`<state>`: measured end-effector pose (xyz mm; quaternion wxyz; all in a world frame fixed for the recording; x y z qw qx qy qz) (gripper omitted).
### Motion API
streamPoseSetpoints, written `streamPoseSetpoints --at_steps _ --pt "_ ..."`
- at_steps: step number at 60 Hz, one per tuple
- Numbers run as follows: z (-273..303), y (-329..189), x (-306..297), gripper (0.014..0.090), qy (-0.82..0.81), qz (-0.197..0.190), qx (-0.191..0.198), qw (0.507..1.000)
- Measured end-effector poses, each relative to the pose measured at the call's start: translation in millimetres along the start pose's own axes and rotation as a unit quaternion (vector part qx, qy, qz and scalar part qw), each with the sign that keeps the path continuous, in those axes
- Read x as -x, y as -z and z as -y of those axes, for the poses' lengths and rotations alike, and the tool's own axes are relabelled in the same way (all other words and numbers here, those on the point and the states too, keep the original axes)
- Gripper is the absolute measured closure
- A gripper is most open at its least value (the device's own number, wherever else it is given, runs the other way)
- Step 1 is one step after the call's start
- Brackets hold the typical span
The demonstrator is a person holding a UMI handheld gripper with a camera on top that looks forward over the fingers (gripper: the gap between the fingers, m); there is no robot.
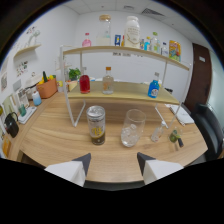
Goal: Make me a cup of Mojito.
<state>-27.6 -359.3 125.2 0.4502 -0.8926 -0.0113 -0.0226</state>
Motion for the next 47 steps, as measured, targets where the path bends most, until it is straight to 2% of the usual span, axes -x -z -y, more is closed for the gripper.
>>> streamPoseSetpoints --at_steps 8,17,47 --pt "-6.4 0.9 -31.5 0.0184 0.002 -0.022 0.017 1.0" --pt "-3.7 -0.7 -52.2 0.0185 0.001 -0.028 0.019 0.999" --pt "0.2 -6.5 -67.9 0.0188 -0.007 -0.012 0.02 1.0"
